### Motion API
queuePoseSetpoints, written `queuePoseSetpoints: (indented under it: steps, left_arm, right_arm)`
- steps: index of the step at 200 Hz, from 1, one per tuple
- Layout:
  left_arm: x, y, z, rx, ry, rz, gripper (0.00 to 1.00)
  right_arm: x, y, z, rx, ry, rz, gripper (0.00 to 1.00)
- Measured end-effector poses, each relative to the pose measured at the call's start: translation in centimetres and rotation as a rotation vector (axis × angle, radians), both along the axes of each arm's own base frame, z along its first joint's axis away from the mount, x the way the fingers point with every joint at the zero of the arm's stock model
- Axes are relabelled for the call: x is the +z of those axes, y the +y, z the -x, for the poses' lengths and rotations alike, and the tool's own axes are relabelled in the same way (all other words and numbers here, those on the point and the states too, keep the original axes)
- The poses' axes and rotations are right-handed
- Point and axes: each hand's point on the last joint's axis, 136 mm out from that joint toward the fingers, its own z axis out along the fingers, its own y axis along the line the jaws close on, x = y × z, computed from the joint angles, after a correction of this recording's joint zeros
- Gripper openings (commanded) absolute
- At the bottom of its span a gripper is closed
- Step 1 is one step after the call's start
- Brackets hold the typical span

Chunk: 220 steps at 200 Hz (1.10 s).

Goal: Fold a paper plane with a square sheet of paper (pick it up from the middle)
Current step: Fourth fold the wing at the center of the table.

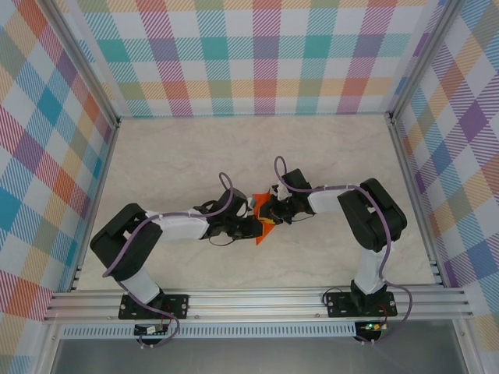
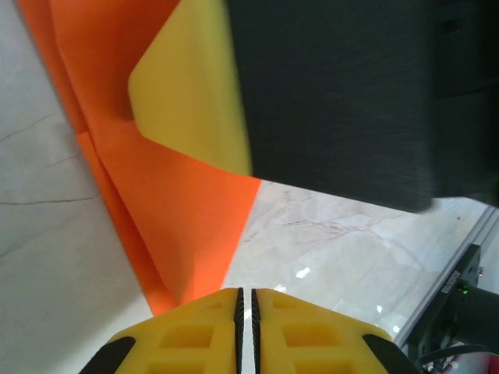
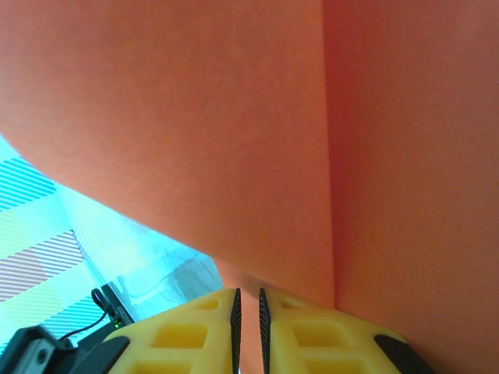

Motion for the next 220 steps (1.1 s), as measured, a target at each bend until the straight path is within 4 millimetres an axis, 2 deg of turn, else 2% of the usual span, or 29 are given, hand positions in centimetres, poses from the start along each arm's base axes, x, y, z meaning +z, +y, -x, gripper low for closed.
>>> queuePoseSetpoints:
  steps: [68, 132, 153, 172, 199, 220]
  left_arm:
    - [-2.3, 1.3, 1.0, 0.007, 0.041, -0.062, 0.12]
    - [-2.1, 1.5, 1.1, 0.009, 0.026, -0.054, 0.12]
    - [-1.6, 2.2, 1.5, 0.013, 0.031, -0.074, 0.13]
    - [-0.2, 2.5, 1.5, 0.020, 0.009, -0.066, 0.13]
    - [2.0, 2.1, 1.0, 0.026, -0.036, -0.029, 0.15]
    - [2.9, 1.1, 0.3, 0.019, -0.052, -0.002, 0.15]
  right_arm:
    - [0.0, 0.0, 0.0, 0.002, -0.002, 0.000, 0.17]
    - [0.0, 0.0, 0.0, 0.007, -0.005, 0.002, 0.17]
    - [0.0, 0.0, 0.0, 0.007, -0.006, 0.002, 0.17]
    - [0.0, 0.0, 0.0, 0.007, -0.006, 0.002, 0.17]
    - [0.0, 0.0, 0.0, 0.007, -0.005, 0.003, 0.17]
    - [0.0, 0.0, 0.0, 0.006, -0.003, 0.005, 0.17]
